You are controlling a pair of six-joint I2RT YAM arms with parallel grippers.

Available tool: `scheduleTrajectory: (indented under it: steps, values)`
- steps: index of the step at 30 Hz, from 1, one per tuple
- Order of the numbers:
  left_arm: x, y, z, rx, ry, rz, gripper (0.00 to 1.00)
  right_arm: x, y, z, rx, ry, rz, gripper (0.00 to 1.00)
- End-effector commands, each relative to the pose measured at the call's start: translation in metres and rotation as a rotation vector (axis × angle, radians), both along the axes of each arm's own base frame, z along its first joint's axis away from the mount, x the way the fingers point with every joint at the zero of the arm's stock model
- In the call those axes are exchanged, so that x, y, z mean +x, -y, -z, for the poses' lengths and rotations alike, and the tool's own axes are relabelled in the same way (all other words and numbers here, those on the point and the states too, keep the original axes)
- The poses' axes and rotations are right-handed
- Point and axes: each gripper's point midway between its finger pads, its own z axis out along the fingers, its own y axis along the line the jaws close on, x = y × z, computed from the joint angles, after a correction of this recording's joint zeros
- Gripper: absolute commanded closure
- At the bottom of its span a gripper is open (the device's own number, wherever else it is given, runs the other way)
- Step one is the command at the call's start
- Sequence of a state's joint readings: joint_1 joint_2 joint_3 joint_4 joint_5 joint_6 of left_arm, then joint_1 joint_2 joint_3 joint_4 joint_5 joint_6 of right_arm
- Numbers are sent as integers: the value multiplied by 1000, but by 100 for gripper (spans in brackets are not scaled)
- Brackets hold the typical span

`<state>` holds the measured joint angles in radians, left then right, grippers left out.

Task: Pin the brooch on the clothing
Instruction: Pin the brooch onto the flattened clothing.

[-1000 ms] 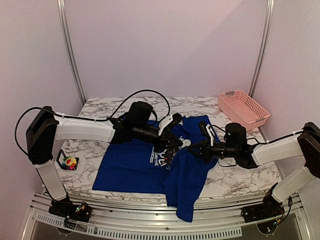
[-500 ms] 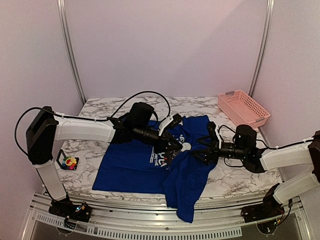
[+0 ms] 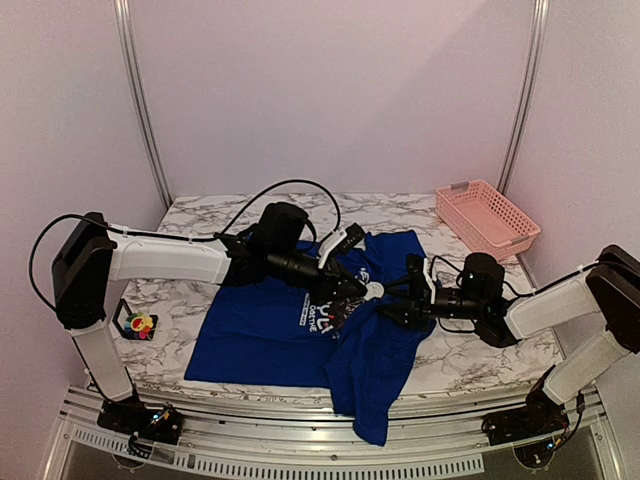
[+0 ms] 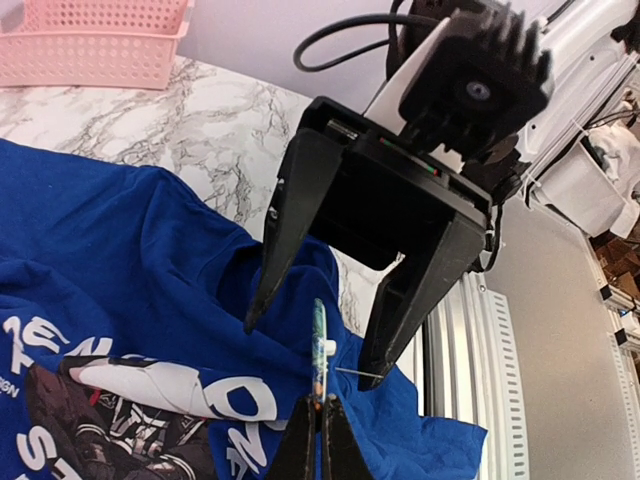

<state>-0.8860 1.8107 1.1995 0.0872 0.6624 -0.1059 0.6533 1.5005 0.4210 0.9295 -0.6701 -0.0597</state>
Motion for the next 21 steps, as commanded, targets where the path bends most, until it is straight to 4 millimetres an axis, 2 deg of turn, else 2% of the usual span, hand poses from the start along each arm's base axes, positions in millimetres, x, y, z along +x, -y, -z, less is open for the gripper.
scheduleTrajectory:
  steps: [1,4,7,15,21]
  values:
    - [-1,9,-10,-41,8,19,100,5,-11,-13,51,22,-34,56]
    - [-1,10,-9,-40,10,19,100,6,-13,-11,63,19,-39,63]
    - [-1,9,-8,-38,10,17,100,6,-14,-19,89,40,-42,66]
    - [0,10,-8,-42,23,23,100,12,-16,-23,124,-51,-23,76]
    - [-5,8,-10,-40,89,41,100,19,-13,-20,151,-144,-19,77]
